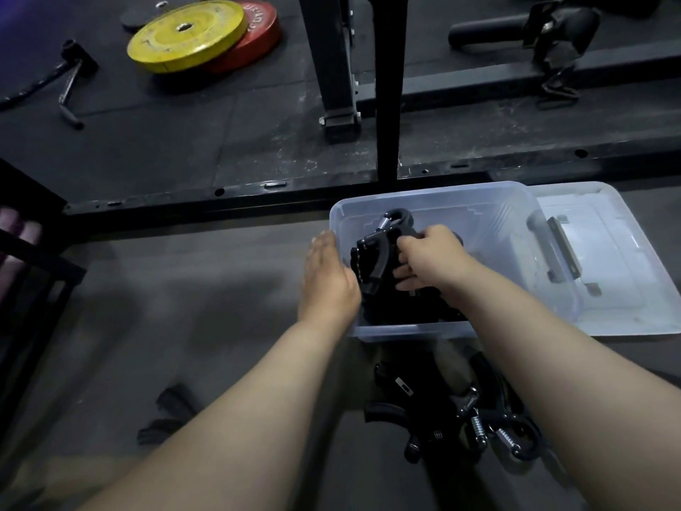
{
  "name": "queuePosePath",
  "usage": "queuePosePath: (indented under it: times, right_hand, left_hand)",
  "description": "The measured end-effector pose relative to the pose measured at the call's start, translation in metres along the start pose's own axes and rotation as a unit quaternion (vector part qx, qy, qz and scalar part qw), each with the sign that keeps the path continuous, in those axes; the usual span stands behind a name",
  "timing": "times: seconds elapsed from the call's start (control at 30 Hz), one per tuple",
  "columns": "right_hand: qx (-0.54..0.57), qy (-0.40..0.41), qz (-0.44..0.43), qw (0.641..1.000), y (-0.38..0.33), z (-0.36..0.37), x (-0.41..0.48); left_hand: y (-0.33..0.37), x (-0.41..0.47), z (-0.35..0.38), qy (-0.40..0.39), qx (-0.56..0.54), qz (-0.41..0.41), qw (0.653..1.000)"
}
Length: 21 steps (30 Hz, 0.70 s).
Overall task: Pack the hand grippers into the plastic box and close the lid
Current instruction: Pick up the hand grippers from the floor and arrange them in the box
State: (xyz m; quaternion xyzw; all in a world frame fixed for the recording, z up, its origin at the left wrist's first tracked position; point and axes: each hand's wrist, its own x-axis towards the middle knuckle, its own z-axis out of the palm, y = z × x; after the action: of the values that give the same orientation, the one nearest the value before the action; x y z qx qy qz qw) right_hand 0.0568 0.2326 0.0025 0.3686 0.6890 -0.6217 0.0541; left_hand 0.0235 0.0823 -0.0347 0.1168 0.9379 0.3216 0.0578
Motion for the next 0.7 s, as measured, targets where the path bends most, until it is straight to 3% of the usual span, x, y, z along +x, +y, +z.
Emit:
queuePosePath:
  times: [0.03,0.1,0.2,0.47,0.7]
  right_hand:
    - [-0.127,0.01,-0.026,0.992,-0.002,-0.003,-0.001]
    - [-0.349,0.013,-0.072,0.934,-0.007,-0.009,-0.007]
    - [-0.477,-0.017,-0.08,0.875,-0.006,-0.013,-0.009]
    - [-0.424,-0.007,-0.133,0.896,0.003,-0.013,-0.003]
    - [-0.398,-0.04,-0.113,0.91,0.009,-0.017,0.007]
  left_hand:
    - [0.0,0.0,0.0,0.001,-0.002,-0.001,1.0]
    - [0.001,-0.001,0.0,0.001,-0.007,-0.004,1.0]
    - [0.002,-0.002,0.0,0.004,-0.01,-0.005,1.0]
    - [0.002,-0.001,0.001,0.004,-0.016,-0.012,1.0]
    - [0.001,-0.001,0.001,0.0,-0.02,-0.02,1.0]
